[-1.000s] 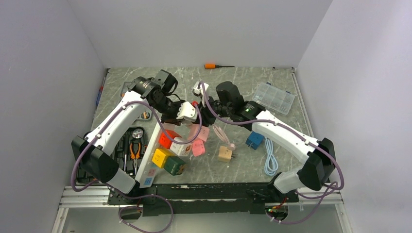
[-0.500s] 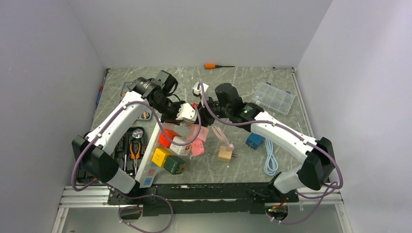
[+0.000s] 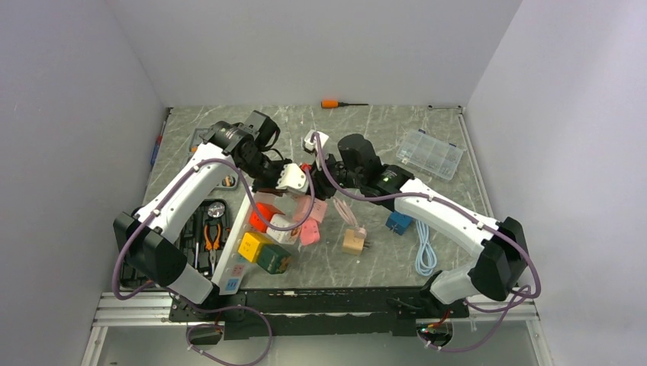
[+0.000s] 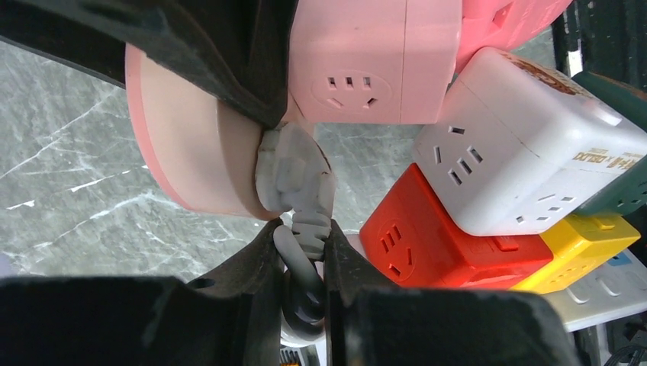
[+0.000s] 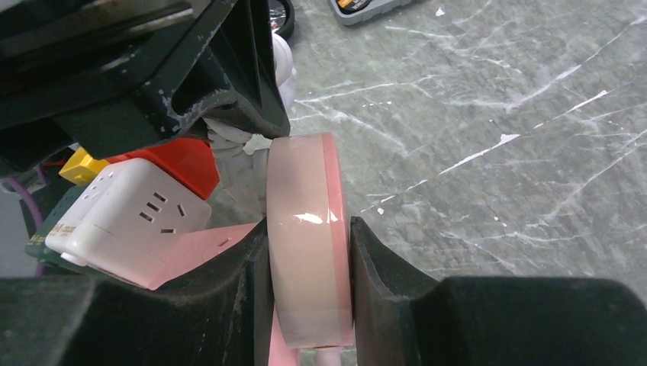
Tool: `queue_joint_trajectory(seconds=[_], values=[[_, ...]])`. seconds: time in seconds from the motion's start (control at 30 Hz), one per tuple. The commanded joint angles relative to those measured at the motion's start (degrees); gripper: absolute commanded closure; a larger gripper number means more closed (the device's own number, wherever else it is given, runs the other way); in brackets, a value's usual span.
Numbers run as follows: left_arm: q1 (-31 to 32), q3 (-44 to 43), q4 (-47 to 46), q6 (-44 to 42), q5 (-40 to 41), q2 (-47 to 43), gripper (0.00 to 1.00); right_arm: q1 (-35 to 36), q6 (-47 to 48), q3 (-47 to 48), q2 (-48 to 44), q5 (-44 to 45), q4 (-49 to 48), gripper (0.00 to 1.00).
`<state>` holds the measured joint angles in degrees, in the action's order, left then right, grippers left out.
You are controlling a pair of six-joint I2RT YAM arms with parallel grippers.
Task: Pull the plug off the socket
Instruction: Remove the plug from the socket, then place the plug at the center of the board.
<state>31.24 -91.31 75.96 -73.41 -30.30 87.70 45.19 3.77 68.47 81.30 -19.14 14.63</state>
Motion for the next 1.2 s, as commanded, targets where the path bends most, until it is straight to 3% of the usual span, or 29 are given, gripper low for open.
queue_joint_trajectory(seconds=[0.0, 0.23, 0.33, 0.53, 0.77, 0.93, 1.17], values=[[6.6, -2.4, 14.2, -1.3, -22.7, -6.0, 1.0, -2.8, 4.7, 3.2, 6.3, 25.8, -14.4, 1.0], [7.5, -1.6, 14.3, -2.2, -24.0, -8.1, 1.0, -5.6, 4.6, 2.5, 7.9, 29.1, -18.2, 1.0], [7.7, -1.4, 14.3, -2.4, -23.7, -8.4, 1.0, -6.6, 2.8, 1.8, 7.3, 25.9, -18.1, 1.0], [7.6, -0.1, 13.3, -3.9, -18.6, -8.0, 1.0, -7.0, 1.1, -1.4, 5.4, 24.9, -18.6, 1.0], [1.9, 8.3, -9.3, 7.1, -6.5, -9.0, 1.0, -9.3, -3.5, -7.4, 0.6, 24.6, -18.9, 1.0], [-4.8, 3.0, -13.1, 13.2, -4.2, -0.5, 1.0, -11.1, -6.5, -11.9, -3.9, 25.9, -18.5, 1.0], [-7.6, 1.6, -26.9, 25.3, 2.9, 6.6, 1.0, -12.0, -8.6, -14.9, -8.5, 26.7, -17.0, 1.0]])
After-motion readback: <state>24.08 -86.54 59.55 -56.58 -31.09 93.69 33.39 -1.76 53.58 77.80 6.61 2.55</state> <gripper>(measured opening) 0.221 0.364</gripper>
